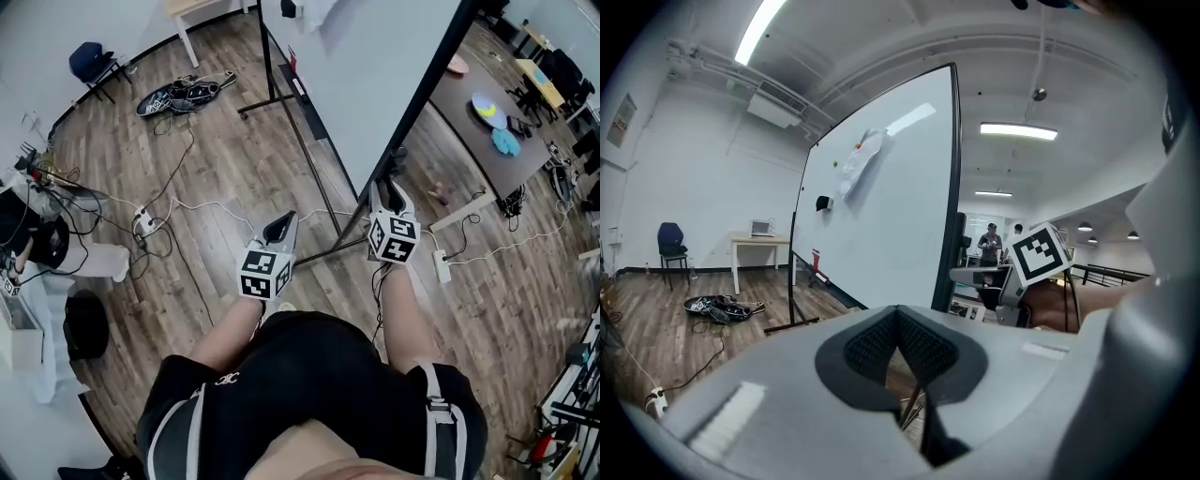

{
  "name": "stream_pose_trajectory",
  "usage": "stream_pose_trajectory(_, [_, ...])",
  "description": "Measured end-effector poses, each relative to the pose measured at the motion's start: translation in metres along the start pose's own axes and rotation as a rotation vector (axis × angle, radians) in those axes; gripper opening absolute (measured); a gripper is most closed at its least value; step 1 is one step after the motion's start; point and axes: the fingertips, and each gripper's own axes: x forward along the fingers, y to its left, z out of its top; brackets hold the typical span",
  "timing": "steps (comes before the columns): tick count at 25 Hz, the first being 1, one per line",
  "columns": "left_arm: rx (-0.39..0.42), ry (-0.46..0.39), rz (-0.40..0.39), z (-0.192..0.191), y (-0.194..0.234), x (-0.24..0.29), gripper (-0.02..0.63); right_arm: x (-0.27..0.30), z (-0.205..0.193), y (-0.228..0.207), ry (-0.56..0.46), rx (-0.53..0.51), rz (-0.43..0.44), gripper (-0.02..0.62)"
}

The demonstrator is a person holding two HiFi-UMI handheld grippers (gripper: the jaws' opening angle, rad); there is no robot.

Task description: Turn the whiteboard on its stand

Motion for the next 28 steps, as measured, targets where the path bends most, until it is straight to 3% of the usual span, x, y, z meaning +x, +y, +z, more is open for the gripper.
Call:
stream_pose_trajectory(13, [0.015, -0.01, -0.004, 0.003, -0.035, 0.002, 0.009, -0.012, -0.001, -0.02, -0.012, 0.036, 0.011, 0.155])
stream_pose_trajectory(18, [0.022, -0.025, 0.0, 0.004, -0.041, -0.003, 0.009, -0.042, 0.01, -0.02, -0.115, 0.061, 0.003, 0.143])
stream_pose_trajectory(24, [0.02, -0.041, -0.011, 0.006, -0.057, -0.005, 0.009, -0.094, 0.035, -0.019, -0.254, 0.019, -0.01, 0.046])
stream_pose_trajectory(28, [0.031, -0.047, -0.044, 0.008, -0.076, -0.001, 0.009, -0.127, 0.047, -0.023, -0.313, 0.024, -0.019, 0.014])
